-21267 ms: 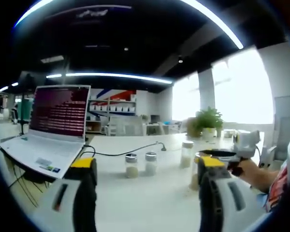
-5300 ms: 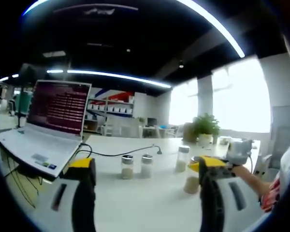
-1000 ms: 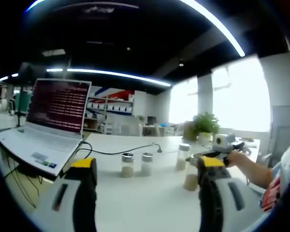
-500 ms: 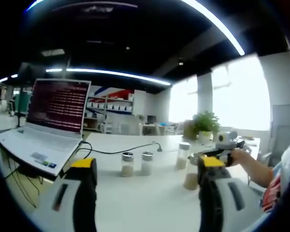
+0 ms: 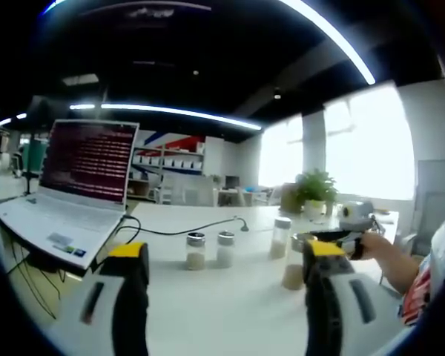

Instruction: Rotate the seasoning bottle until the label or dispensing opening points toward the visible target arrow and the bottle remains upright within the marked orientation range

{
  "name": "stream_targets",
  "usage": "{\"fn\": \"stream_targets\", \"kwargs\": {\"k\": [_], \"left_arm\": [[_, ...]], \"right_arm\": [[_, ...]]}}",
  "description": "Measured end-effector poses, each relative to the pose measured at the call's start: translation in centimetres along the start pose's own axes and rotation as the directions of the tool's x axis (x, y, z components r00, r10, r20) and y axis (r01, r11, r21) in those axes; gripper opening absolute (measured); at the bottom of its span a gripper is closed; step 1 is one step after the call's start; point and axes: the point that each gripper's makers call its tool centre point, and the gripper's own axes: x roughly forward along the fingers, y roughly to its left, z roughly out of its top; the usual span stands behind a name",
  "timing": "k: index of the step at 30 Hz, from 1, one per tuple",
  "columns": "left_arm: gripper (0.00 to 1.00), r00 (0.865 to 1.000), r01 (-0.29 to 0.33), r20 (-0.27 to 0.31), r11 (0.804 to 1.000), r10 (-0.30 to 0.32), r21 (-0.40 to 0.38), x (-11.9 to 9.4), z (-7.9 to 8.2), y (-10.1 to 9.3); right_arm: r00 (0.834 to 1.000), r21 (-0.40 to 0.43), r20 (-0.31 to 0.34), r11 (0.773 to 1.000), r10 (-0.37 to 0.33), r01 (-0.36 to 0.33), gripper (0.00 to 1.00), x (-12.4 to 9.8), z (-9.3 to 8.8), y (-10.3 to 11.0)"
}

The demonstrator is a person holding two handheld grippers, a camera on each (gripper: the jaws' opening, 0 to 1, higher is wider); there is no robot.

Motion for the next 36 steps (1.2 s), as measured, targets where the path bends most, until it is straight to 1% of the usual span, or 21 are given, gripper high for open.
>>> {"fn": "stream_targets", "kwargs": {"k": [2,3,5,7,10,14,15,16,17,20,26,28,31,34,36], "left_arm": [[0.91,1.000,0.000,0.001,1.000,0.000,0.000,0.0,0.0,0.0],[0.91,1.000,0.000,0.003,1.000,0.000,-0.002,0.0,0.1,0.0],[0.91,1.000,0.000,0.004,1.000,0.000,-0.004,0.0,0.0,0.0],[0.91,1.000,-0.001,0.004,1.000,0.001,-0.004,0.0,0.0,0.0],[0.91,1.000,0.002,0.003,1.000,-0.002,-0.004,0.0,0.0,0.0],[0.91,1.000,0.003,0.003,1.000,-0.003,-0.004,0.0,0.0,-0.1],[0.91,1.000,0.004,0.003,1.000,-0.004,-0.004,0.0,0.0,-0.1],[0.91,1.000,0.005,0.003,1.000,-0.005,-0.004,0.0,0.0,-0.1],[0.91,1.000,0.005,0.003,1.000,-0.005,-0.003,0.0,0.0,-0.2],[0.91,1.000,0.002,0.005,1.000,-0.002,-0.003,-0.1,0.0,-0.2],[0.91,1.000,0.001,0.003,1.000,-0.001,-0.004,0.0,0.0,-0.1],[0.91,1.000,0.004,0.003,1.000,-0.004,-0.003,0.0,0.0,-0.2],[0.91,1.000,0.001,0.003,1.000,-0.001,-0.004,0.0,0.0,-0.1],[0.91,1.000,0.000,0.004,1.000,0.000,-0.005,-0.1,0.0,-0.1],[0.91,1.000,-0.002,0.005,1.000,0.002,-0.004,-0.1,0.1,-0.1]], "right_arm": [[0.999,-0.002,-0.002,0.999,-0.039,0.039,0.99,0.0,-0.1,-0.1],[0.998,0.001,0.001,0.998,-0.063,0.063,0.99,0.0,-0.2,-0.1],[0.993,-0.020,0.004,0.993,-0.114,0.114,0.99,0.0,-0.2,-0.5],[0.991,-0.033,0.016,0.990,-0.134,0.134,0.99,0.0,0.0,-0.3],[0.986,-0.020,0.039,0.986,-0.165,0.166,0.99,0.0,0.3,-0.5],[0.970,0.001,0.067,0.972,-0.235,0.236,0.98,-0.1,0.5,-1.1],[0.961,0.022,0.095,0.965,-0.261,0.260,0.93,-0.2,0.8,-1.5],[0.958,0.019,0.110,0.965,-0.263,0.263,0.89,-0.2,1.0,-1.5],[0.957,0.011,0.115,0.963,-0.267,0.268,0.88,-0.2,1.1,-1.5],[0.953,-0.012,0.116,0.959,-0.281,0.285,0.88,0.0,1.1,-1.5],[0.947,-0.052,0.129,0.952,-0.293,0.302,0.84,-0.1,1.4,-1.6],[0.948,-0.047,0.136,0.954,-0.287,0.296,0.80,0.0,1.6,-1.5],[0.951,-0.055,0.133,0.956,-0.279,0.289,0.71,0.2,1.4,-1.3],[0.952,-0.054,0.133,0.957,-0.277,0.286,0.68,0.2,1.4,-1.3],[0.952,-0.058,0.134,0.957,-0.273,0.283,0.63,0.2,1.4,-1.3]]}}
